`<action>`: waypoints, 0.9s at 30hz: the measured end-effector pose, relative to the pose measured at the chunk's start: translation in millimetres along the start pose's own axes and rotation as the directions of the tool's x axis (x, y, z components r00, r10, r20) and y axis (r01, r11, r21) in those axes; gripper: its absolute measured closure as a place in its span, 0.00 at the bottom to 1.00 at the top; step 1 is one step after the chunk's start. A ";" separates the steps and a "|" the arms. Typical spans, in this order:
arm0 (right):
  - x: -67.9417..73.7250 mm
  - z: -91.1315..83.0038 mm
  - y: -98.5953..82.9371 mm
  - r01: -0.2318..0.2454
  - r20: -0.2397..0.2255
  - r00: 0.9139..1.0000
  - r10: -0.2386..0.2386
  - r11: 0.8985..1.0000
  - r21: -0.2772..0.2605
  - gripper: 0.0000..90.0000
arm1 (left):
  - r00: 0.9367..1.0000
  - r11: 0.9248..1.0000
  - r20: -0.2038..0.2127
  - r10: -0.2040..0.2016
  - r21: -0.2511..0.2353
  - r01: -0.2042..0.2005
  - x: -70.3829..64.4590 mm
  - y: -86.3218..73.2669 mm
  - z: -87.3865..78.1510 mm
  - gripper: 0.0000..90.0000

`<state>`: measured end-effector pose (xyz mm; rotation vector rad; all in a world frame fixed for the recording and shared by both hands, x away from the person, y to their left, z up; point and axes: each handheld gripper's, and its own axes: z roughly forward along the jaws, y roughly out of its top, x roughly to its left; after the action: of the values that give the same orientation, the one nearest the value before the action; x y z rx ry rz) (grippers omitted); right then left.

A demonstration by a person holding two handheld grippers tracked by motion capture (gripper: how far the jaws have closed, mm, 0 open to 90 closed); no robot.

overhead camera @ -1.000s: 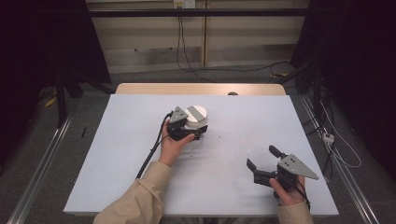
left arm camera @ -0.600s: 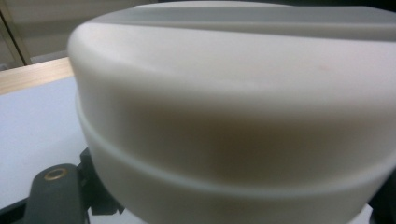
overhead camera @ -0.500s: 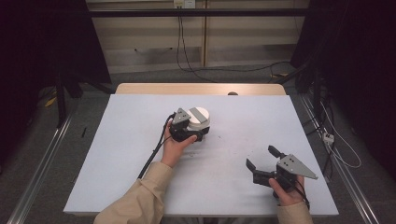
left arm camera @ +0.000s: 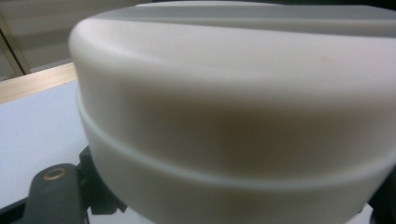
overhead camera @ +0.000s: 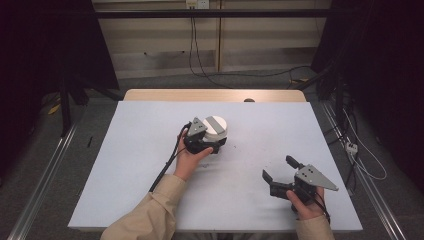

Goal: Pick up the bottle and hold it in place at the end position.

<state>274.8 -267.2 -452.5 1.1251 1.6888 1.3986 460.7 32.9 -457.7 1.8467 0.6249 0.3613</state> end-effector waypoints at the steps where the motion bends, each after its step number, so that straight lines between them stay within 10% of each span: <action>1: 0.2 0.8 0.0 0.002 0.001 1.000 -0.002 1.000 0.001 0.04 | 1.000 1.000 0.000 -0.001 -0.006 0.001 0.2 -0.8 -0.2 0.20; 27: 8.0 42.3 8.2 -0.002 -0.009 1.000 0.003 0.995 0.097 0.05 | 1.000 1.000 0.007 0.004 -0.016 -0.004 0.0 -5.4 -2.7 0.20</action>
<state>310.8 -242.3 -453.0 1.1764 1.7791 1.3378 458.0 36.4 -461.7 1.8334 0.6122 0.3618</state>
